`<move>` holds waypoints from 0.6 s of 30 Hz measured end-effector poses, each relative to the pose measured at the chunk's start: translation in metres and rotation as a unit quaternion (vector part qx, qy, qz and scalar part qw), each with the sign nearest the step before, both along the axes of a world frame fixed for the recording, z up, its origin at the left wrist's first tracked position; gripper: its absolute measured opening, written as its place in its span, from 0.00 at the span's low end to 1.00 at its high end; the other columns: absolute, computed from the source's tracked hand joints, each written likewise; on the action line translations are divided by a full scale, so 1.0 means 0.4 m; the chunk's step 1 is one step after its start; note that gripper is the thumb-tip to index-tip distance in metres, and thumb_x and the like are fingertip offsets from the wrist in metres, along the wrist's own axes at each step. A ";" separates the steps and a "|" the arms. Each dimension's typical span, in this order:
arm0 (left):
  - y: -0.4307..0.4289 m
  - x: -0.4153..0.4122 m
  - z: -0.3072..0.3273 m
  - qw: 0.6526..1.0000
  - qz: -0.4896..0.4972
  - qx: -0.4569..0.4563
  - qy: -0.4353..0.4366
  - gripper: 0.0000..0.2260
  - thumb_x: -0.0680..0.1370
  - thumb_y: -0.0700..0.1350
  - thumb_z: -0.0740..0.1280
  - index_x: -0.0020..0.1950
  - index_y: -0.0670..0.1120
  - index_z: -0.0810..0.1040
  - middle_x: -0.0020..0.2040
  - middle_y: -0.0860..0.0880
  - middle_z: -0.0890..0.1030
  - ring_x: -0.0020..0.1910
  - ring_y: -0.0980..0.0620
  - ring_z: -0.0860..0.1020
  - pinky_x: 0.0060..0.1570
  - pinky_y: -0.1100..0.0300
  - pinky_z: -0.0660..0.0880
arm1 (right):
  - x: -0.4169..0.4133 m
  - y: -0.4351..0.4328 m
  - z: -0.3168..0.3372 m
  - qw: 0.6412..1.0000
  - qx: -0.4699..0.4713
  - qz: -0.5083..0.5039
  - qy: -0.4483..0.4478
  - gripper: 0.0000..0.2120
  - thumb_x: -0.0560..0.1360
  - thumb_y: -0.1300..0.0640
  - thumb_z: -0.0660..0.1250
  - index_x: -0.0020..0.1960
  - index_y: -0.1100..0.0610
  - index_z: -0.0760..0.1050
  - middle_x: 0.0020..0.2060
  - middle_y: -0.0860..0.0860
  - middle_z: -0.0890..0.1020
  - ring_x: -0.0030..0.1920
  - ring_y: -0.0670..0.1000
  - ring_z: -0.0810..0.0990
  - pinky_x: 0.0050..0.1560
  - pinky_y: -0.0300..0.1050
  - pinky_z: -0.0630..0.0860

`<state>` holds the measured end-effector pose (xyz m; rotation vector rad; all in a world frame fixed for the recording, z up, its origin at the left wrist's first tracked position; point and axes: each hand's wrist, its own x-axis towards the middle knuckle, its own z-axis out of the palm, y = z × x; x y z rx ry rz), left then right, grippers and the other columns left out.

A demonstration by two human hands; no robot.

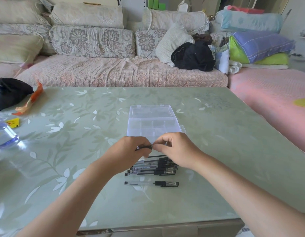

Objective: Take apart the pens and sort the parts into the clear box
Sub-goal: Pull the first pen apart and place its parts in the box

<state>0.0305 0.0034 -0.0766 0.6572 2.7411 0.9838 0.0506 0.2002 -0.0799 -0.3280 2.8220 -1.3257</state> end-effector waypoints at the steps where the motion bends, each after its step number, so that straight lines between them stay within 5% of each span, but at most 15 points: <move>1: 0.000 0.002 0.003 1.000 0.005 -0.015 0.010 0.05 0.77 0.49 0.66 0.44 0.58 0.79 0.39 0.62 0.82 0.33 0.52 0.79 0.37 0.56 0.76 | -0.002 0.001 -0.002 1.000 0.006 0.001 -0.001 0.10 0.75 0.44 0.69 0.39 0.48 0.81 0.27 0.44 0.76 0.27 0.44 0.65 0.30 0.37 0.63; 6: 0.002 0.002 0.004 0.999 0.012 -0.025 0.018 0.03 0.76 0.51 0.67 0.45 0.59 0.80 0.37 0.67 0.79 0.31 0.58 0.77 0.35 0.60 0.72 | -0.006 0.011 -0.001 0.999 0.041 0.002 0.001 0.09 0.71 0.44 0.74 0.49 0.44 0.80 0.40 0.35 0.79 0.32 0.38 0.73 0.37 0.35 0.68; 9: 0.004 0.001 0.000 1.000 0.007 -0.018 0.013 0.03 0.76 0.49 0.68 0.46 0.56 0.81 0.34 0.69 0.77 0.30 0.62 0.73 0.29 0.69 0.66 | -0.006 0.014 -0.003 0.999 0.045 0.006 0.010 0.05 0.72 0.50 0.74 0.44 0.48 0.78 0.32 0.29 0.76 0.29 0.40 0.70 0.33 0.31 0.64; 14: 0.002 -0.001 -0.003 1.000 0.002 -0.005 0.004 0.04 0.76 0.48 0.69 0.43 0.58 0.80 0.34 0.69 0.76 0.29 0.62 0.72 0.30 0.72 0.67 | -0.017 0.010 -0.018 0.996 0.085 0.008 -0.001 0.19 0.75 0.39 0.65 0.38 0.53 0.76 0.37 0.49 0.78 0.31 0.45 0.69 0.37 0.48 0.69; 18: 0.005 -0.001 -0.003 1.000 0.004 -0.010 0.013 0.05 0.76 0.48 0.68 0.43 0.59 0.79 0.32 0.67 0.76 0.29 0.64 0.72 0.28 0.71 0.66 | -0.012 0.008 -0.015 0.997 0.071 0.006 -0.014 0.11 0.72 0.38 0.70 0.46 0.44 0.78 0.42 0.38 0.80 0.36 0.37 0.74 0.41 0.39 0.71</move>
